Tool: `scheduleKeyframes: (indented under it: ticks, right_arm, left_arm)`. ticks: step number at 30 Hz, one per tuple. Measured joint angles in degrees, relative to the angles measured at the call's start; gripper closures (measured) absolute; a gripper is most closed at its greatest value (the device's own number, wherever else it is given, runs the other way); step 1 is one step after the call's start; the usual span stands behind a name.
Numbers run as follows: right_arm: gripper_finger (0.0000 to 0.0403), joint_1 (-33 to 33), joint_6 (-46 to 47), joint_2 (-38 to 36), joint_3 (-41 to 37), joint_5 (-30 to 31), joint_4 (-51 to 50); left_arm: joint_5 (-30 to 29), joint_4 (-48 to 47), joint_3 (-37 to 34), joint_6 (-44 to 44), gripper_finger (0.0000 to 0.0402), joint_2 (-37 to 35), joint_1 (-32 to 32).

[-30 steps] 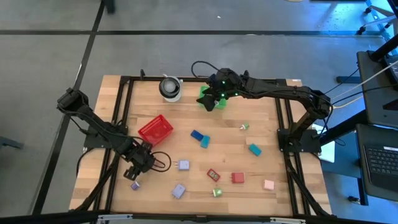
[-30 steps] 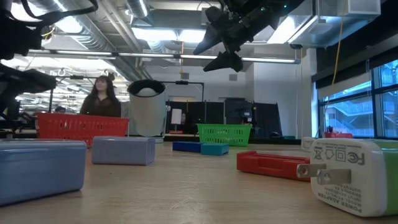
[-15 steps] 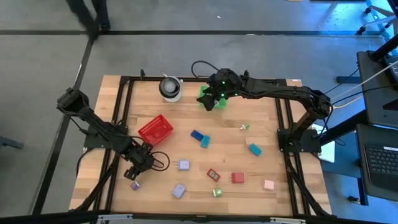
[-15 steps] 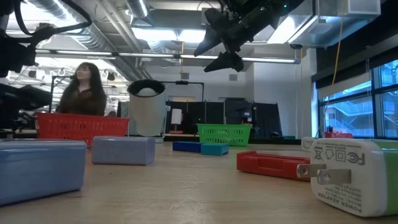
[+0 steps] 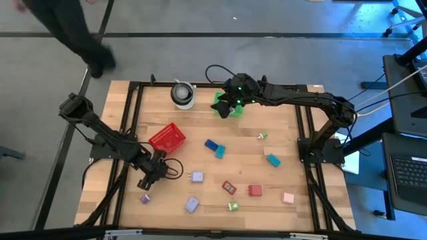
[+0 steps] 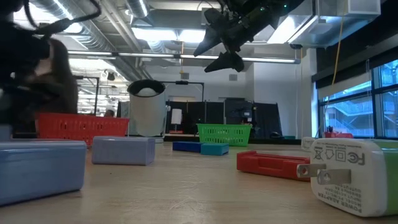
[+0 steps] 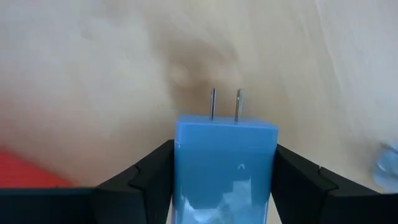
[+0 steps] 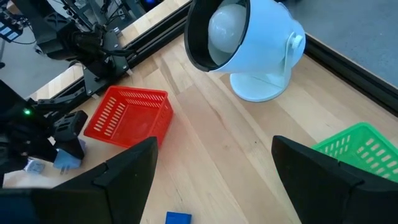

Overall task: Pick & Place Office items
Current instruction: Put the top left light purple charger adapter into the red bin

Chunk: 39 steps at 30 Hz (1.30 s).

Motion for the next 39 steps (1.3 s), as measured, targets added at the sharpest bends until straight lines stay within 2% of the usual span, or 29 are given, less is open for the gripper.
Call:
scheduleKeyframes:
  ticks: [6, 12, 16, 19, 25, 27, 31, 33, 39]
  right_arm:
    - [0.0085, 0.01, 1.73, 0.0, 0.0, -0.38, -0.01]
    - [0.0085, 0.01, 3.11, 0.0, 0.0, -0.45, -0.01]
    - [0.0085, 0.26, 3.17, 0.0, -0.01, -0.59, 0.0]
    - [0.0085, 0.47, 3.02, 0.0, -0.02, -0.59, 0.01]
    - [0.0085, 0.49, 1.26, 0.0, -0.02, -0.57, 0.01]
    - [0.0085, 0.49, 1.04, 0.0, -0.02, -0.57, 0.01]
    - [0.0085, 0.49, -0.27, 0.0, -0.02, -0.55, 0.01]
    - [0.0085, 0.49, -1.25, 0.0, -0.02, -0.46, 0.01]
    - [0.0085, 0.49, -1.83, 0.0, -0.02, 0.51, 0.02]
  left_arm:
    - [-10.01, 0.15, 4.33, 7.29, 0.0191, -3.24, 4.56]
    - [-24.19, 0.2, 9.76, 18.05, 0.0184, -4.6, 10.15]
    - [-33.91, 1.85, 13.37, 18.66, 0.0186, -4.7, 14.35]
    - [-36.63, 7.76, 15.57, 16.48, 0.0186, -4.7, 17.32]
    - [-36.74, 24.03, 17.44, 12.1, 0.0186, -4.7, 20.62]
    - [-38.49, 26.02, 17.45, 11.98, 0.0186, -4.71, 20.77]
    - [-43.24, 23.81, 17.45, 9.47, 0.0185, -4.7, 20.47]
    - [-43.56, 21.32, 17.43, 5.71, 0.0185, -4.7, 20.48]
    - [-43.78, 7.85, 17.43, -13.33, 0.0185, -4.7, 20.93]
